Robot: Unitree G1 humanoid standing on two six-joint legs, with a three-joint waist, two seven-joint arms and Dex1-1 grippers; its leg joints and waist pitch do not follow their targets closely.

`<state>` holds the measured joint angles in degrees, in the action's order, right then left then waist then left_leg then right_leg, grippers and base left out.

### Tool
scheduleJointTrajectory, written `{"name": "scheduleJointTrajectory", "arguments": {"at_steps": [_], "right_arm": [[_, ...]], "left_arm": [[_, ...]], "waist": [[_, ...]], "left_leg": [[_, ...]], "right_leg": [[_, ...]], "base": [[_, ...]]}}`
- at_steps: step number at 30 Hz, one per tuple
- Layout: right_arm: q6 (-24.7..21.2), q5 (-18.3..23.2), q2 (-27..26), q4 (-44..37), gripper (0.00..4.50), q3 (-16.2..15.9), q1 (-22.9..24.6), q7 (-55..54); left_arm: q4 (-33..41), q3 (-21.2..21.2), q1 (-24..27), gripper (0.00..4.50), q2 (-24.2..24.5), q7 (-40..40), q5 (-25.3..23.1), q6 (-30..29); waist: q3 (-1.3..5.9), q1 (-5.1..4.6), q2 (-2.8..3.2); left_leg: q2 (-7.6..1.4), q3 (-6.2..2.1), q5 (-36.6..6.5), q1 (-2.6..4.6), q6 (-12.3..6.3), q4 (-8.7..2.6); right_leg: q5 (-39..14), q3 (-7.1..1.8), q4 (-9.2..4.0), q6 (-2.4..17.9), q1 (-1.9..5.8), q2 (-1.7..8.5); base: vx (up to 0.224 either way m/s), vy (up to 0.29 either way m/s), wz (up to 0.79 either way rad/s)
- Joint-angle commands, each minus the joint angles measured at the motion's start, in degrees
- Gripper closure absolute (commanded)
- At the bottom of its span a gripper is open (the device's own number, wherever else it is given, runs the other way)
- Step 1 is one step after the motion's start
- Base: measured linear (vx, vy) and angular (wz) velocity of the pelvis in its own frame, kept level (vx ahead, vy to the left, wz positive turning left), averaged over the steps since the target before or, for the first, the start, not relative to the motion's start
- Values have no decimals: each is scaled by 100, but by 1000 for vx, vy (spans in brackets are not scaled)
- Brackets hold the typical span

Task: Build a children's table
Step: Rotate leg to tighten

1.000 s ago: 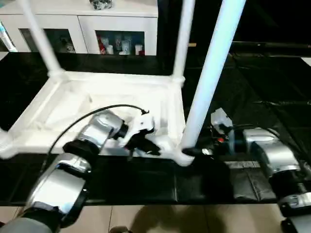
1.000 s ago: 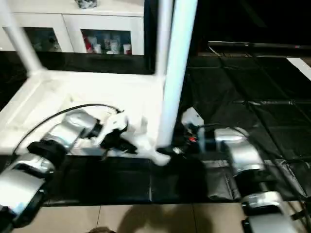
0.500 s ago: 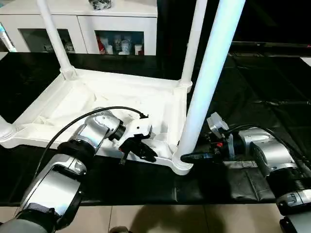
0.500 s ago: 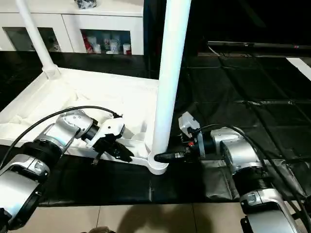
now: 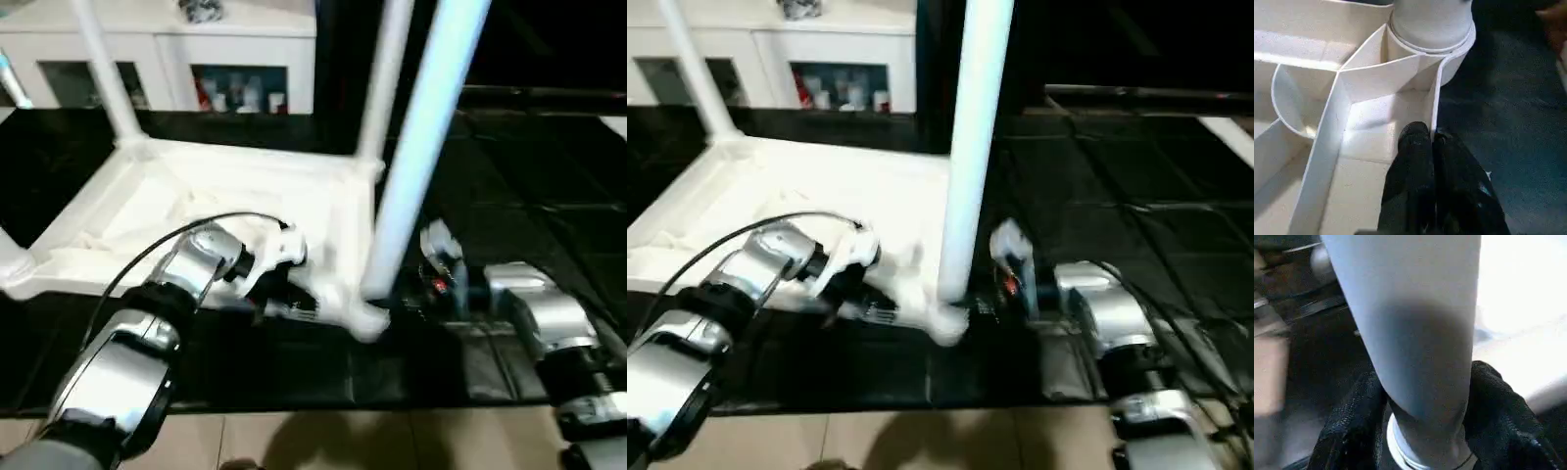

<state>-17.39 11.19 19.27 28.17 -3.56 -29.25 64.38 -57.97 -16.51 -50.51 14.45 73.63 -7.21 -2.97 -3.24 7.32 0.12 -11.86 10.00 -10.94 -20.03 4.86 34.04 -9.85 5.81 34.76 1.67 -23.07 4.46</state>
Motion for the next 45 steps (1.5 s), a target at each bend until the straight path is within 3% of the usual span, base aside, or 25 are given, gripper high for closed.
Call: {"name": "scheduleJointTrajectory", "arguments": {"at_steps": [1,4,5,6,11,14,17,18,21,25,28,32,37,38,43,44,45], "right_arm": [[-183,-280,-499,148,247,-328,-100,-797],[-364,-474,-941,366,251,-227,-296,-1849],[-382,-513,-1068,420,253,-187,-367,-2141],[-390,-526,-1171,488,255,-142,-445,-2367],[-395,-570,-1415,627,255,-50,-634,-2774],[-305,-570,-1476,592,189,-23,-628,-2723],[-294,-584,-1470,553,186,-37,-593,-2712],[-207,-619,-1436,530,156,-78,-542,-2696],[-78,-607,-1377,491,136,-90,-469,-2621],[7,-491,-1116,268,96,-68,-292,-2077],[83,-375,-847,99,73,-120,-190,-1473],[194,-207,-126,-191,39,-270,-63,-228],[198,-92,141,-247,39,-275,-53,346],[187,-38,276,-264,39,-295,-58,662],[72,180,676,-258,39,-530,-101,1724],[66,168,704,-240,67,-591,-112,1828],[65,156,723,-221,67,-627,-121,1892]], "left_arm": [[-19,216,-296,450,-610,-771,230,-231],[-171,409,-444,450,-963,-1575,293,-528],[-208,469,-485,450,-1054,-1792,304,-574],[-247,527,-528,450,-1134,-1983,322,-618],[-380,667,-658,450,-1325,-2427,361,-669],[-336,671,-651,450,-1313,-2381,310,-636],[-306,667,-623,450,-1279,-2315,288,-639],[-293,643,-587,450,-1229,-2251,255,-612],[-295,612,-546,450,-1150,-2144,221,-559],[-213,437,-435,450,-916,-1688,138,-381],[-155,283,-344,450,-740,-1272,60,-143],[-36,33,-185,450,-373,-295,-7,306],[96,-45,-111,450,-232,232,48,512],[164,-94,-81,450,-159,504,73,552],[330,-273,16,450,100,1314,103,749],[359,-301,29,450,126,1433,111,752],[375,-321,34,450,139,1504,114,749]], "waist": [[384,-7,-49],[397,-138,-51],[395,-151,-57],[404,-163,-24],[418,-187,-49],[411,-187,-50],[401,-199,-46],[401,-198,-48],[404,-198,-38],[422,-193,-39],[436,-176,-35],[430,-135,-23],[417,-71,-12],[418,-36,-5],[436,52,-5],[434,65,-14],[432,67,-30]], "left_leg": [[-112,-40,-959,10,-112,-401],[-90,-44,-899,1,-111,-389],[-81,-34,-891,5,-139,-382],[-82,-42,-834,-2,-162,-381],[-73,-24,-679,-19,-326,-369],[-90,-28,-697,-20,-393,-377],[-95,-27,-796,-7,-384,-385],[-94,-27,-809,-9,-372,-386],[-98,-30,-792,-13,-371,-390],[-103,-30,-684,-18,-436,-386],[-129,-26,-514,-27,-584,-373],[-152,-14,-591,-29,-694,-359],[-173,-4,-818,17,-538,-372],[-183,3,-879,53,-501,-372],[-200,-8,-737,25,-562,-360],[-195,-8,-710,13,-559,-361],[-194,-9,-718,10,-538,-364]], "right_leg": [[-2344,-277,-554,709,329,442],[-2195,-274,-536,762,332,419],[-2165,-278,-550,775,322,416],[-2013,-285,-526,838,335,419],[-1466,-298,-486,1002,359,405],[-1440,-296,-486,1025,364,417],[-1558,-297,-503,1014,357,418],[-1609,-300,-510,998,360,425],[-1532,-305,-504,1006,363,425],[-1213,-311,-466,1087,383,423],[-671,-313,-404,1276,402,417],[-488,-306,-383,1413,410,421],[-1001,-312,-430,1351,367,437],[-1067,-320,-443,1357,342,439],[-703,-326,-373,1428,356,441],[-691,-325,-369,1431,363,446],[-758,-320,-377,1415,365,450]], "base": [[0,0,0],[0,0,0],[0,0,0],[0,0,0],[0,0,0],[0,0,0],[0,0,0],[0,0,0],[0,0,0],[0,0,0],[0,0,0],[0,0,0],[0,0,0],[0,0,0],[0,0,0],[0,0,0],[0,0,0]]}}
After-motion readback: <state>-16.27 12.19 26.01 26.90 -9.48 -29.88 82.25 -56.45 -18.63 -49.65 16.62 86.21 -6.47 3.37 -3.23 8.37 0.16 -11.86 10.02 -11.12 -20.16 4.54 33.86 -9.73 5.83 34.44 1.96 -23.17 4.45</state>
